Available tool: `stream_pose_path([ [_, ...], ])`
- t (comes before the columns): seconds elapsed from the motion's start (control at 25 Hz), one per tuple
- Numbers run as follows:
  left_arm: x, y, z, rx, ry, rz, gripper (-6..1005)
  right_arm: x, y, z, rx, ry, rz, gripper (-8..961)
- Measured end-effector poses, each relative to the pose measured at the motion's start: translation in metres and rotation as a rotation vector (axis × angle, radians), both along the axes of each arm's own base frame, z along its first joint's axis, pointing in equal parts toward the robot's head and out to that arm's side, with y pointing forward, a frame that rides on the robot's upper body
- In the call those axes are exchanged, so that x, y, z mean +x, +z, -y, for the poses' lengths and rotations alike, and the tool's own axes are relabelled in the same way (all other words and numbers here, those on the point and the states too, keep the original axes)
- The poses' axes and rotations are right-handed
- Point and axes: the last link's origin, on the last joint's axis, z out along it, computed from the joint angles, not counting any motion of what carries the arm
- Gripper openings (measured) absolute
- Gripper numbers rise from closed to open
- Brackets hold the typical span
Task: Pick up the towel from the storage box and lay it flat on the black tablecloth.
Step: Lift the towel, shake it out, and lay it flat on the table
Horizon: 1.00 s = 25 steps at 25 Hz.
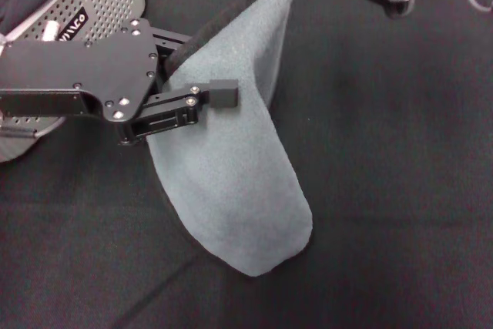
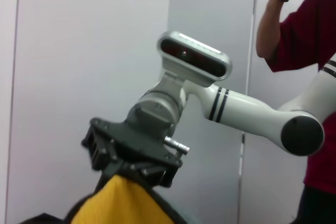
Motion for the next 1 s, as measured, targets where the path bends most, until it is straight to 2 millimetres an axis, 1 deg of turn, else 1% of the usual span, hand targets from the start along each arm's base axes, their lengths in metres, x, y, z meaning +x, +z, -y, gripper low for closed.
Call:
stream_pose_path([
  [0.16, -0.008, -0.003, 0.0, 0.016, 0.029, 0.033, 251, -0.008, 0.007, 0.003, 0.04, 0.025, 0.002, 3],
  [0.28, -0.012, -0.005, -0.001, 0.023, 0.044, 0.045, 251, -0.01, 0.012, 0.005, 0.08, 0.035, -0.001, 4],
  [0.48, -0.015, -0.005, 0.0, 0.026, 0.05, 0.045, 250, -0.009, 0.017, 0.007, 0.12, 0.036, -0.025, 5],
  [1.0, -0.016, -0.006, -0.003, 0.016, 0.058, 0.015, 247, -0.005, 0.029, 0.005, 0.204, 0.045, -0.081, 8],
])
